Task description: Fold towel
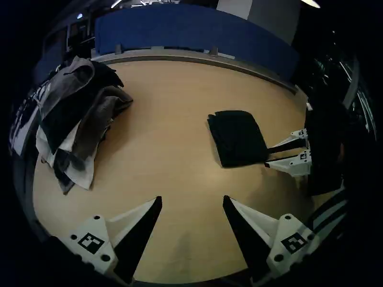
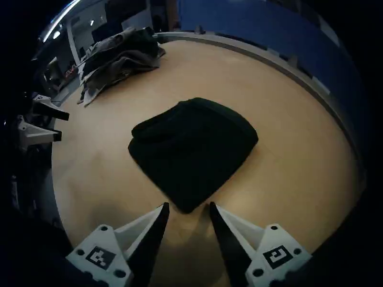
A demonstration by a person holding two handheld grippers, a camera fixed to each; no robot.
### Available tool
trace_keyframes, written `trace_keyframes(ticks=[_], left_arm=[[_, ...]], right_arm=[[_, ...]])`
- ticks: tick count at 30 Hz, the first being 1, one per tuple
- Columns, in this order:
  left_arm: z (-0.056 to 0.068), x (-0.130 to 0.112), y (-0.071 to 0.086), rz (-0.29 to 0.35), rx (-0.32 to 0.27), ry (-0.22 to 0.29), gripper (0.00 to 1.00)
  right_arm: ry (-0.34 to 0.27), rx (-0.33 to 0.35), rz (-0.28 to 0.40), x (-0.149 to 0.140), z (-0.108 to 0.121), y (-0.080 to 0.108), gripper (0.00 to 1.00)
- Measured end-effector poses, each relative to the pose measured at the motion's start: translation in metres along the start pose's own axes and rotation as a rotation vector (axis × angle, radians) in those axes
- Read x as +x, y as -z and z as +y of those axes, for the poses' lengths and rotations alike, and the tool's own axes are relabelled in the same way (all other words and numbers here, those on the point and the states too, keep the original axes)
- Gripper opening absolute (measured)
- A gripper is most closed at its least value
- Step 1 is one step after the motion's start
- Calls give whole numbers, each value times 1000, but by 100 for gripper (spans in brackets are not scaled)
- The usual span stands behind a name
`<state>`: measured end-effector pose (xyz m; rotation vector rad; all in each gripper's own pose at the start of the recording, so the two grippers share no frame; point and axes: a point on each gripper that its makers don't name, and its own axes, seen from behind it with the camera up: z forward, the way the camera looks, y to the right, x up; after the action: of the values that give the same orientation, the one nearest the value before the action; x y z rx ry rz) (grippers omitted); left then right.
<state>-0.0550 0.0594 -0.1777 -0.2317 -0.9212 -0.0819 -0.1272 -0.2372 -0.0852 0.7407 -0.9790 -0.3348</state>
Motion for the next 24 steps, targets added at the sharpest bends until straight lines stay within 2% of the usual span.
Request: trace_keyframes(ticks=[5,9,13,16,24], left_arm=[[-1,1,1,2,1,1,94],[-1,0,1,2,0,0,95],[0,0,1,1,-1,-1,94],[0,-1,1,1,-2,-2,94],[0,-1,2,2,-2,-2,94]], right_arm=[[-28,12,0,0,-2,-2,34],[-47,22,2,1,-4,-2,26],[-55,22,-1,0,-4,-2,7],[-60,20,-1,0,-3,-2,4],[-48,12,26,7,-2,4,3]])
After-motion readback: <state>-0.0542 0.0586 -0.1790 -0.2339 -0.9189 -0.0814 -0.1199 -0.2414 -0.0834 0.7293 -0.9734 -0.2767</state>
